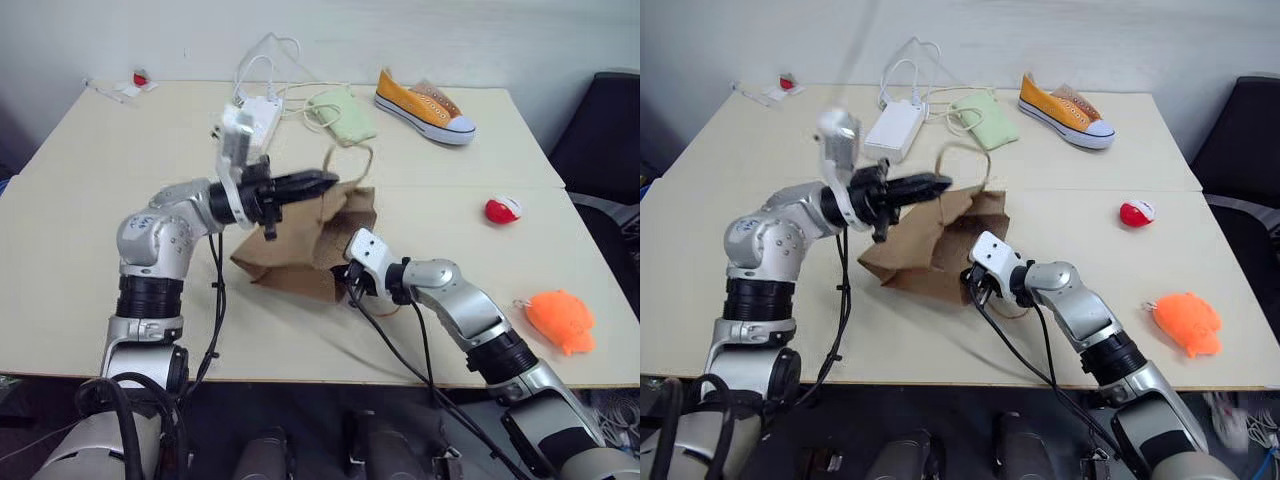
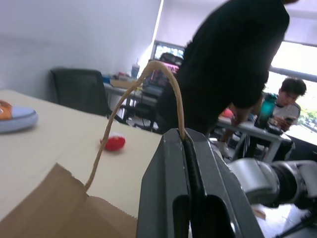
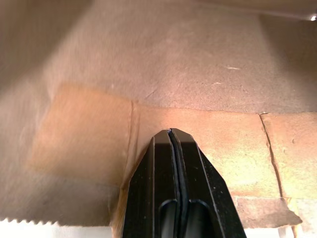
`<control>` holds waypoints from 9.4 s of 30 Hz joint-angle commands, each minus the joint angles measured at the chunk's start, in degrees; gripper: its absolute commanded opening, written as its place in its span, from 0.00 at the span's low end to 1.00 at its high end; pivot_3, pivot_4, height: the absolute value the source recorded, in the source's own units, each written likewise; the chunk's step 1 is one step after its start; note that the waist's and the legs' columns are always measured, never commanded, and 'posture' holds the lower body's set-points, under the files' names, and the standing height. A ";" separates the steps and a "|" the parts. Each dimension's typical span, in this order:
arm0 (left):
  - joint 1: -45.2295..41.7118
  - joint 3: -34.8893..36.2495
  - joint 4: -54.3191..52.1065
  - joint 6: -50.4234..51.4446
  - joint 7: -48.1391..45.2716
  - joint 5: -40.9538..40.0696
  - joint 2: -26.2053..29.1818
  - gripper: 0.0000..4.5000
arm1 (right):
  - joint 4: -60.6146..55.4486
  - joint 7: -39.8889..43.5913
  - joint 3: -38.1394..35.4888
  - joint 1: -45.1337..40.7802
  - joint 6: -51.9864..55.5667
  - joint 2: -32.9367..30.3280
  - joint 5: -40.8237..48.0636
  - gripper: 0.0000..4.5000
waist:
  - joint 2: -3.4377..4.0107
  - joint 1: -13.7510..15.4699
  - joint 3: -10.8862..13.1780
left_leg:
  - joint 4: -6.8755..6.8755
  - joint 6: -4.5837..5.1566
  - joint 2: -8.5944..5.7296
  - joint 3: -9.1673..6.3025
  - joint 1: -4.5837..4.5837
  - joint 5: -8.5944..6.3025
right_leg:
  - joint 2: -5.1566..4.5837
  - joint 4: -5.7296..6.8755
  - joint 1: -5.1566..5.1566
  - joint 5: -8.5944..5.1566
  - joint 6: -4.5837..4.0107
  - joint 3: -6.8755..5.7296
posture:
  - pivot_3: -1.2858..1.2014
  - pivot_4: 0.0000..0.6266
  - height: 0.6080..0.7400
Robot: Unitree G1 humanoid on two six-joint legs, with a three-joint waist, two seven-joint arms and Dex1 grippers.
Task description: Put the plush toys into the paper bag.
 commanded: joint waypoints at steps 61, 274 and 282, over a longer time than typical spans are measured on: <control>7.16 -8.87 -8.48 -4.41 0.97 2.93 1.98 0.00 | -36.37 -5.59 -37.47 25.64 30.51 -11.62 24.48 0.00 | 0.33 -0.61 0.11 | -0.10 -0.15 -0.05 -0.09 0.15 0.04 | 0.06 -0.13 0.11 -0.02 -0.03 0.13 | 0.52 0.24 1.00; 16.03 -22.25 -5.31 -24.41 -2.81 17.79 -5.33 1.00 | -41.54 -20.51 -31.04 21.35 29.33 -22.18 41.39 0.01 | 0.63 1.26 0.42 | 0.00 0.00 -0.22 -0.76 -0.32 0.26 | 0.02 -0.45 0.06 0.07 0.13 0.13 | 0.52 0.24 1.00; 14.72 -23.05 -1.14 -27.32 1.68 21.93 -8.52 1.00 | -41.18 -22.61 -25.83 17.66 30.80 -17.57 37.48 0.01 | 0.63 1.73 0.42 | 0.05 0.06 -0.22 -0.82 -0.45 0.22 | -0.01 -0.45 0.05 0.08 0.14 0.05 | 0.52 0.24 1.00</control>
